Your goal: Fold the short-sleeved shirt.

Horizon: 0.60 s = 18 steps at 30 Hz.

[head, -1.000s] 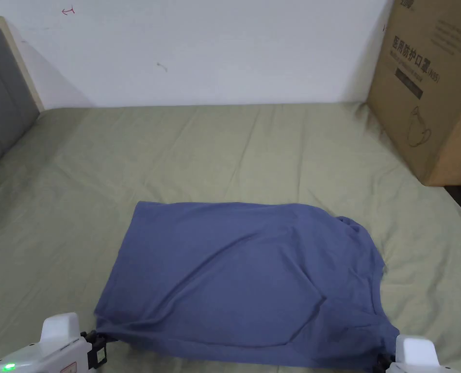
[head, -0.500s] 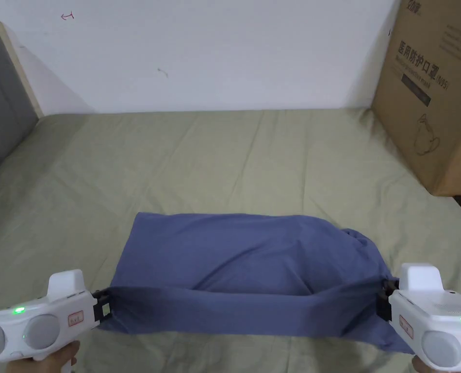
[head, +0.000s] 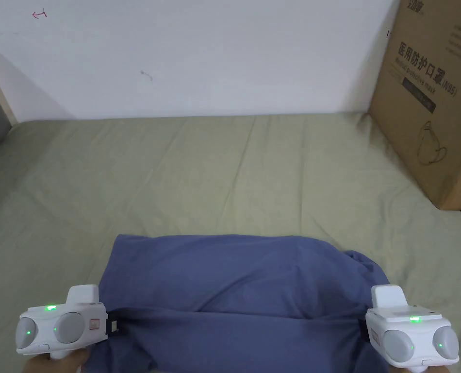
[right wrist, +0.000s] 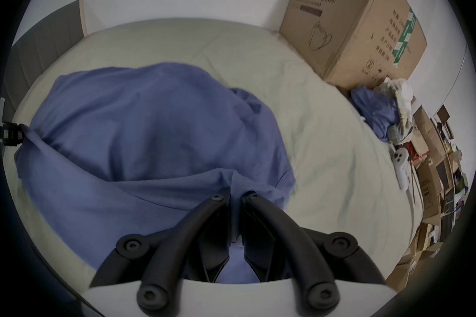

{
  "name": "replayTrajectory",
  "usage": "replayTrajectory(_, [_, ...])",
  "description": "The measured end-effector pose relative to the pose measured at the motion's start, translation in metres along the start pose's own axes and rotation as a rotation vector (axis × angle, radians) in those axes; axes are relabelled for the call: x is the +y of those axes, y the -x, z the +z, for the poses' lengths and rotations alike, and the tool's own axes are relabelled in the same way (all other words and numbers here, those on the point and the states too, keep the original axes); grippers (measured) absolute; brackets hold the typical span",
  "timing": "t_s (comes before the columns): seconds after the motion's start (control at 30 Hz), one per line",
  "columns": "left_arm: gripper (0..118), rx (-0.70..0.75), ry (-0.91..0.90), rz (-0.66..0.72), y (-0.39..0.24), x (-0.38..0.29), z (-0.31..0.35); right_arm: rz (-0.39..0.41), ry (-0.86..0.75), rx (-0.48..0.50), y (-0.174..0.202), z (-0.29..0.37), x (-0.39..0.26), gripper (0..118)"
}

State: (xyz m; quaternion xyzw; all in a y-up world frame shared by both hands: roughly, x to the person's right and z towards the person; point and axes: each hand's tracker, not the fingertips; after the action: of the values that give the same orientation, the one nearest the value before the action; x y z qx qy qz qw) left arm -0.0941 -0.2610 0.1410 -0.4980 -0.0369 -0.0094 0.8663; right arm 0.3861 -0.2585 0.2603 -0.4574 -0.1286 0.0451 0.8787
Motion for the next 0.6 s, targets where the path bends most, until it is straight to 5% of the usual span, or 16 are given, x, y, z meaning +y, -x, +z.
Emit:
replayTrajectory(0.23, [13,-0.011,0.004,-0.017,-0.002,0.004,0.009,-0.065,0.0,0.042,-0.007,0.007,-0.004,9])
replayTrajectory(0.27, [21,-0.024,-0.008,-0.004,-0.001,0.005,0.015,-0.093,-0.026,0.059,-0.011,0.014,-0.002,17])
replayTrajectory(0.33, [59,-0.021,-0.052,0.025,-0.003,0.009,0.032,-0.12,-0.092,0.07,-0.017,0.033,0.002,65])
replayTrajectory(0.4, [82,-0.004,-0.145,0.015,-0.007,0.01,0.058,-0.125,-0.186,0.074,-0.02,0.061,0.007,92])
replayTrajectory(0.6, [87,0.008,-0.415,-0.048,-0.02,-0.003,0.151,-0.137,-0.416,0.102,-0.03,0.166,0.018,92])
